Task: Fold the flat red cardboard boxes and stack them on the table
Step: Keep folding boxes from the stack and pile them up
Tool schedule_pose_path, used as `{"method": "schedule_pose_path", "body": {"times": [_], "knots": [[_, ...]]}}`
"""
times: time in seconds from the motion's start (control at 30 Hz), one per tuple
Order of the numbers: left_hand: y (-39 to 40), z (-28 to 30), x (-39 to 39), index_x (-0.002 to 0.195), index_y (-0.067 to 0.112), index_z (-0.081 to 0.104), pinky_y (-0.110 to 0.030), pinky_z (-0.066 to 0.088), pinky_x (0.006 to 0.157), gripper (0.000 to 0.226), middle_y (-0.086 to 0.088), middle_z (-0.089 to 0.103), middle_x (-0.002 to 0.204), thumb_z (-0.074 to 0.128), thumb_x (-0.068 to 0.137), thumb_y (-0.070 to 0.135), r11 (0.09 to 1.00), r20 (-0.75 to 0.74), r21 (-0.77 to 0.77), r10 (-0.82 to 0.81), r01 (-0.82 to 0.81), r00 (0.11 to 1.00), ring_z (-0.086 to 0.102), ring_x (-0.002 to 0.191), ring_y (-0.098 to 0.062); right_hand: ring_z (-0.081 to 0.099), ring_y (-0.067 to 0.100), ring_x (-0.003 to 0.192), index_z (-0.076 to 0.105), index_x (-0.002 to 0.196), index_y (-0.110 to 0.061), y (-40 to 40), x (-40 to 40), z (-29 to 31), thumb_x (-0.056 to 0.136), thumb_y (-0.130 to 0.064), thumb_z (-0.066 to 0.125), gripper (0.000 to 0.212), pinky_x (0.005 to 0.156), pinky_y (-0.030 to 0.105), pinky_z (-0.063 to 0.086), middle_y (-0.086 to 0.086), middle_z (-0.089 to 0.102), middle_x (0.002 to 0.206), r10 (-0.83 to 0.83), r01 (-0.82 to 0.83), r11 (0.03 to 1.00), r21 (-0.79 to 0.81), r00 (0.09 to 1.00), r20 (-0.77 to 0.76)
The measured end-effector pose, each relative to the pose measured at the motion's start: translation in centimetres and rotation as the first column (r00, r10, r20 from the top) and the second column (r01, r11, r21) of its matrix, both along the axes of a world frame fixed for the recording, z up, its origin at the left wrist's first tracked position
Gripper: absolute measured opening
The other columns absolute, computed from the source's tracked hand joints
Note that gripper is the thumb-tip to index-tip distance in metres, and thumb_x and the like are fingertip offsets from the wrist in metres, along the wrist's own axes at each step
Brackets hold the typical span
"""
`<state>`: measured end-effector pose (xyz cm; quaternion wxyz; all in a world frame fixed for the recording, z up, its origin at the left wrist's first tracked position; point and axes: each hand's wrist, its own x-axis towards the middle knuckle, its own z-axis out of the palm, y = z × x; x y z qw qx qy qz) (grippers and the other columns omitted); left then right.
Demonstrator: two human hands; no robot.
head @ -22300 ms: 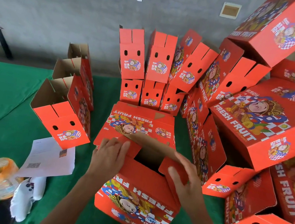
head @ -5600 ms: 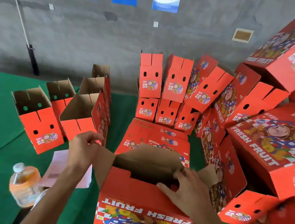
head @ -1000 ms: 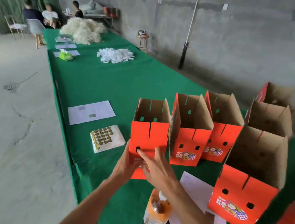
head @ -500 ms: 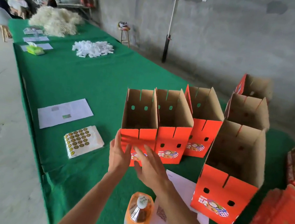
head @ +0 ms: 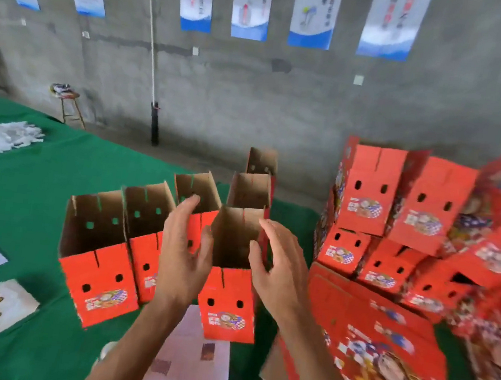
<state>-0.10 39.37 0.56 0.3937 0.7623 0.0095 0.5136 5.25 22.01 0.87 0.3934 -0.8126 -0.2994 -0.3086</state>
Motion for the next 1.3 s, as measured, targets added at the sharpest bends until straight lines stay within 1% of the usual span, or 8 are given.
{"method": "schedule_pose_path", "body": {"times": [0.3, 0.5, 0.63, 0.73, 0.87, 0.97, 1.1, 1.3], "knots": [[-20.3, -14.3, 3.4, 0.144, 0.012, 0.051, -0.046, 0.045, 0.109, 0.051, -0.004, 0.059, 0.137, 0.069, 0.097, 0.021, 0.953, -0.617, -0.112, -0.288, 0.281, 0.732, 0.055, 0.128, -0.029, 0.048, 0.027, 0.143, 0.053, 0.151, -0.015, -24.2, -2.5, -11.3, 0.105, -0.032, 0.058, 0.049, 0.118, 0.043, 0.038, 0.009, 0.055, 0.151, -0.48, 0.382, 0.869, -0.316, 0.808, -0.343], [-22.8, -21.3, 4.3, 0.161, 0.002, 0.005, -0.05, 0.024, 0.123, 0.115, -0.019, 0.022, 0.166, 0.068, 0.088, 0.063, 0.982, -0.98, 0.015, -0.023, 0.188, 0.197, 0.021, 0.152, -0.037, 0.029, 0.029, 0.152, 0.03, 0.161, -0.036, -31.9, -4.5, -19.4, 0.105, -0.057, 0.044, 0.061, 0.122, 0.044, 0.03, 0.008, 0.029, 0.166, -0.688, 0.294, 0.719, -0.63, 0.432, -0.583], [-22.6, -22.4, 4.4, 0.16, 0.006, 0.005, -0.05, 0.023, 0.124, 0.126, -0.018, 0.021, 0.166, 0.075, 0.079, 0.071, 0.961, -0.974, 0.163, 0.12, 0.224, 0.191, 0.019, 0.153, -0.037, 0.022, 0.036, 0.155, 0.017, 0.164, -0.022, -34.2, -6.9, -22.4, 0.091, -0.075, 0.052, 0.096, 0.123, 0.055, 0.029, 0.008, 0.015, 0.171, -0.642, 0.275, 0.759, -0.589, 0.167, -0.749], [-22.6, -22.5, 3.8, 0.161, 0.01, 0.0, -0.052, 0.024, 0.124, 0.135, -0.017, 0.011, 0.169, 0.074, 0.072, 0.079, 0.932, -0.971, 0.224, 0.19, 0.286, 0.143, 0.017, 0.154, -0.038, 0.029, 0.036, 0.152, 0.022, 0.162, -0.015, -34.1, -8.0, -22.9, 0.087, -0.077, 0.058, 0.104, 0.122, 0.054, 0.032, 0.012, 0.027, 0.166, -0.526, 0.397, 0.808, -0.436, 0.149, -0.838], [-22.6, -22.5, 2.7, 0.161, 0.014, -0.004, -0.054, 0.033, 0.12, 0.137, -0.019, 0.01, 0.167, 0.074, 0.07, 0.08, 0.901, -0.967, 0.25, 0.217, 0.355, 0.13, 0.023, 0.15, -0.042, 0.065, 0.03, 0.113, 0.059, 0.129, -0.013, -34.5, -8.1, -22.4, 0.096, -0.034, 0.069, 0.04, 0.097, 0.044, 0.056, 0.013, 0.065, 0.128, -0.43, 0.655, 0.706, -0.271, 0.092, -0.898], [-22.3, -22.5, 1.3, 0.162, 0.015, -0.005, -0.055, 0.027, 0.122, 0.139, -0.018, -0.001, 0.168, 0.074, 0.068, 0.081, 0.876, -0.965, 0.261, 0.22, 0.406, 0.145, 0.012, 0.154, -0.042, 0.068, 0.013, 0.08, 0.062, 0.101, -0.019, -35.3, -8.9, -21.5, 0.102, -0.033, 0.06, 0.014, 0.068, 0.032, 0.057, 0.006, 0.074, 0.105, -0.327, 0.709, 0.691, -0.141, 0.133, -0.936], [-22.6, -22.8, -0.9, 0.162, 0.008, -0.002, -0.053, 0.017, 0.128, 0.119, -0.016, 0.005, 0.17, 0.079, 0.084, 0.046, 0.874, -0.979, 0.152, 0.069, 0.461, 0.193, 0.006, 0.157, -0.04, 0.069, 0.013, 0.09, 0.054, 0.128, -0.022, -35.9, -10.7, -20.7, 0.097, -0.015, 0.063, 0.033, 0.069, 0.027, 0.052, -0.004, 0.07, 0.104, -0.144, 0.672, 0.738, 0.064, 0.25, -0.958], [-23.9, -19.7, -3.5, 0.121, 0.005, 0.057, -0.05, 0.044, 0.105, 0.034, -0.014, 0.058, 0.122, 0.058, 0.094, 0.025, 0.942, -0.909, 0.109, -0.035, 0.317, 0.416, 0.054, 0.12, -0.037, 0.063, 0.006, 0.097, 0.042, 0.146, -0.034, -36.1, -12.9, -18.2, 0.09, -0.001, 0.068, 0.069, 0.072, 0.026, 0.051, -0.01, 0.064, 0.113, -0.07, 0.599, 0.785, 0.16, 0.343, -0.937]]}}
